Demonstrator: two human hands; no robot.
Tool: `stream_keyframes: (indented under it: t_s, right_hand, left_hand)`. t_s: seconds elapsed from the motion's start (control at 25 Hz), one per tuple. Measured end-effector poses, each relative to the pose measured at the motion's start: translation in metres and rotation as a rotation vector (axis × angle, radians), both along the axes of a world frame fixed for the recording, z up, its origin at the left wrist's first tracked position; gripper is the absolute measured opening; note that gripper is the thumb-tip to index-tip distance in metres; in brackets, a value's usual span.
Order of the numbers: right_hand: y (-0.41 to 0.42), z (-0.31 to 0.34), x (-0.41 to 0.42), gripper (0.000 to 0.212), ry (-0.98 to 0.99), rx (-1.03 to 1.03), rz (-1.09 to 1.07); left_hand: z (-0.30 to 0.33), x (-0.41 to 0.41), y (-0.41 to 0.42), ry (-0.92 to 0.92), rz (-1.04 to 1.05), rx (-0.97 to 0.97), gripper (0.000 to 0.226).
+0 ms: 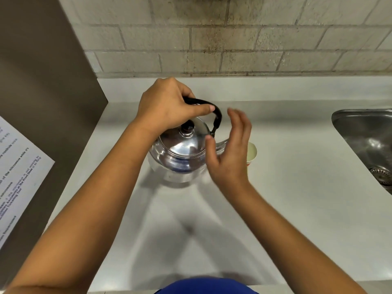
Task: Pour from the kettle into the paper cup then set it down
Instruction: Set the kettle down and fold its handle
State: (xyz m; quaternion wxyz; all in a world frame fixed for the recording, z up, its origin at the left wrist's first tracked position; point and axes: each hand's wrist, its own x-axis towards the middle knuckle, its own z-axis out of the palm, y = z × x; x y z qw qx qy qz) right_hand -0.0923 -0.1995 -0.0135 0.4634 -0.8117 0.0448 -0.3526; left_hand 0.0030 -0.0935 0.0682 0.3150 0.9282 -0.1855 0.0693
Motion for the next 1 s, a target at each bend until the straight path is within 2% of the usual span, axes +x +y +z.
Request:
stream_keyframes:
  t_s: [0.04,0.12,0.24,0.48,0.64,1.0]
  right_hand:
    - [-0.008,0.01,0.012,0.051,-0.019,-0.151,-0.011]
    - [-0.02,0.027,0.033,0.045,0.07,-0.347,0.049]
    - [-0.024,0.035,0.05,0.038,0.198,-0.456,0.213]
    - [-0.014,0.03,0.057,0.025,0.188,-0.437,0.323]
    - [-0.008,0.022,0.063,0.024,0.212,-0.447,0.347]
    - [-0.001,-0.001,0.07,0.022,0.275,-0.411,0.379]
  left_hand:
    - [-0.001,0.0,0.002,0.005,0.006,-0.022,0.048]
    - [-0.006,0.0,0.007,0.028,0.012,-0.071,0.048]
    - [-0.013,0.004,0.016,0.095,0.0,-0.168,0.047]
    - [-0.028,0.011,0.03,0.165,-0.043,-0.257,0.048]
    - [-0.039,0.015,0.039,0.215,-0.033,-0.27,0.039]
    - [-0.062,0.02,0.045,0.291,0.006,-0.266,0.041]
